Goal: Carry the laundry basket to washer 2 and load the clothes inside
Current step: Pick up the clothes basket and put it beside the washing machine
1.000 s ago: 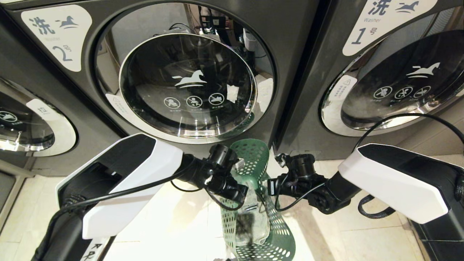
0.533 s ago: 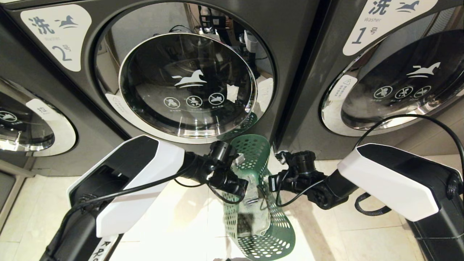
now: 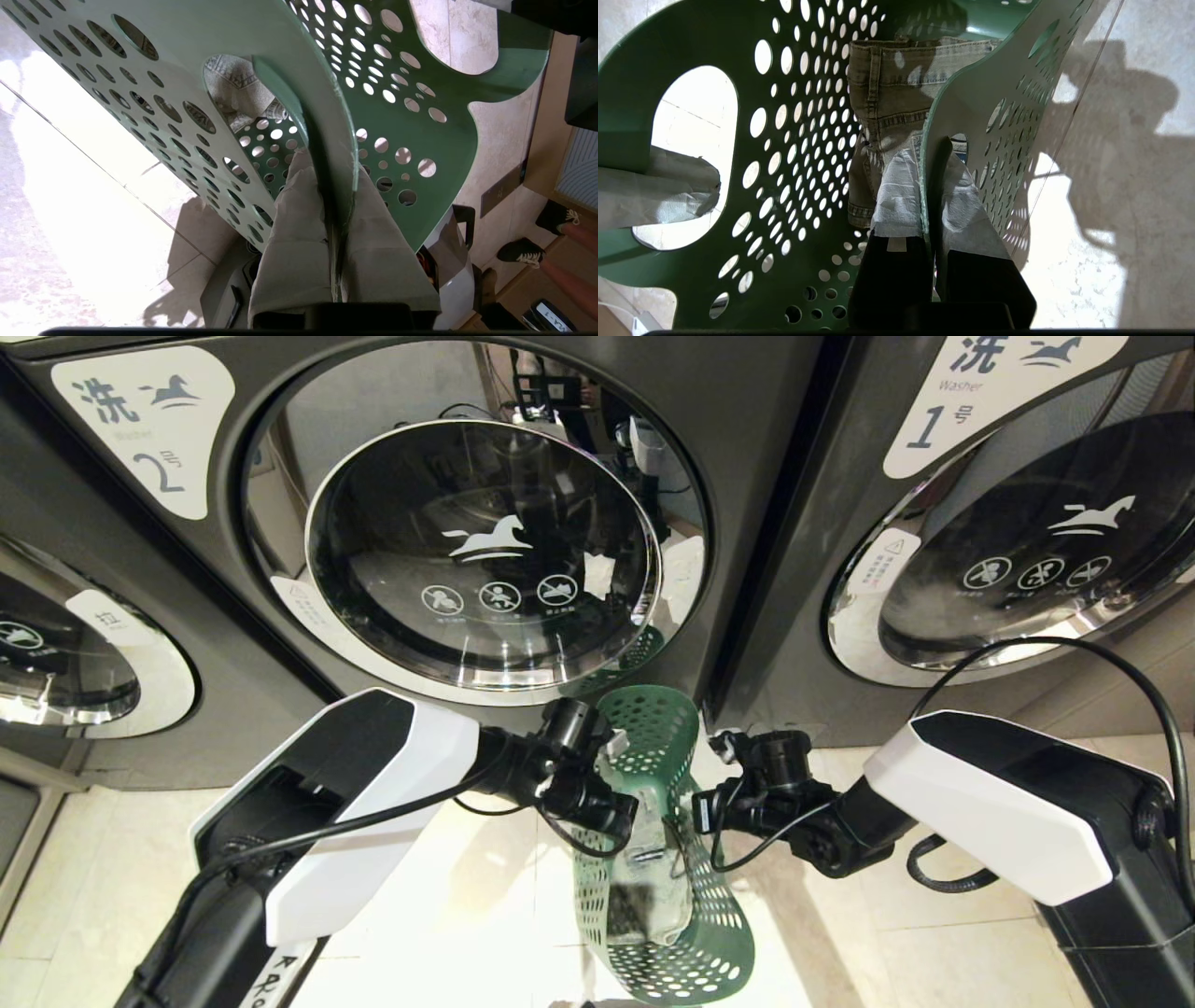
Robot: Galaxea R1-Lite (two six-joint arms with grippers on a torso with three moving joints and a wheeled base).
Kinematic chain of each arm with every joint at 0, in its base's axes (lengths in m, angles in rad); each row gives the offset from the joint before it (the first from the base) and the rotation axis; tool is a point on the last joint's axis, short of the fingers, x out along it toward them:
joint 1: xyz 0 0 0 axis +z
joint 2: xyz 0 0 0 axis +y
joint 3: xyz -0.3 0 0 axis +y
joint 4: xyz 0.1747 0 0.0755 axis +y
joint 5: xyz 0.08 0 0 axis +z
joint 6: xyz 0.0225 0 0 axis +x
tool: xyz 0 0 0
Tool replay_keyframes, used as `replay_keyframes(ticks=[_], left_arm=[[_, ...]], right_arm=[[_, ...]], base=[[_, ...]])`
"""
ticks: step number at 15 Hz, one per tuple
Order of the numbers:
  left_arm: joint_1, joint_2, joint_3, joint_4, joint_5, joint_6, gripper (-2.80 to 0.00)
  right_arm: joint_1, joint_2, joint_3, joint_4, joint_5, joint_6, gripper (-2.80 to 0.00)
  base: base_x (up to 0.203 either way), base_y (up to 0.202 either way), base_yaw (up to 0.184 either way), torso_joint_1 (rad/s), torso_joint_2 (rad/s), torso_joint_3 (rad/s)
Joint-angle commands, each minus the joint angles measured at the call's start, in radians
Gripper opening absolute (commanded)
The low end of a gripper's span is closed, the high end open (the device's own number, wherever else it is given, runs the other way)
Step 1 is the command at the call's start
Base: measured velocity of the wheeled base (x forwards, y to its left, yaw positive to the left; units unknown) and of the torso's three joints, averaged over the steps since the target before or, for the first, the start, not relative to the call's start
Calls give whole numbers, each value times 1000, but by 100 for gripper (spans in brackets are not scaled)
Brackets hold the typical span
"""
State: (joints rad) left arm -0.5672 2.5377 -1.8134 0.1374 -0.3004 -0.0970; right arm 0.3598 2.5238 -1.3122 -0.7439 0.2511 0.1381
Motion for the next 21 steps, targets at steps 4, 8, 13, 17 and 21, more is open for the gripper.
replay_keyframes(ticks=[4, 8, 13, 17, 21], left_arm=[[0, 1, -3, 5, 1, 0, -280], [1, 1, -3, 8, 1, 0, -280], [0, 10, -21, 24, 3, 3, 0], [0, 12, -27, 27, 1, -4, 0], [2, 4, -27, 93, 3, 0, 0]], right_arm=[[2, 6, -13, -5, -3, 2, -280], [1, 9, -5, -9, -7, -7, -280], [1, 18, 5, -11, -51, -71, -280], [2, 17, 19, -12, -52, -69, 0], [1, -2, 58, -4, -51, -78, 0]], base=[[0, 0, 0, 0, 0, 0], [0, 0, 0, 0, 0, 0], [0, 0, 0, 0, 0, 0], [0, 0, 0, 0, 0, 0], [0, 0, 0, 0, 0, 0]])
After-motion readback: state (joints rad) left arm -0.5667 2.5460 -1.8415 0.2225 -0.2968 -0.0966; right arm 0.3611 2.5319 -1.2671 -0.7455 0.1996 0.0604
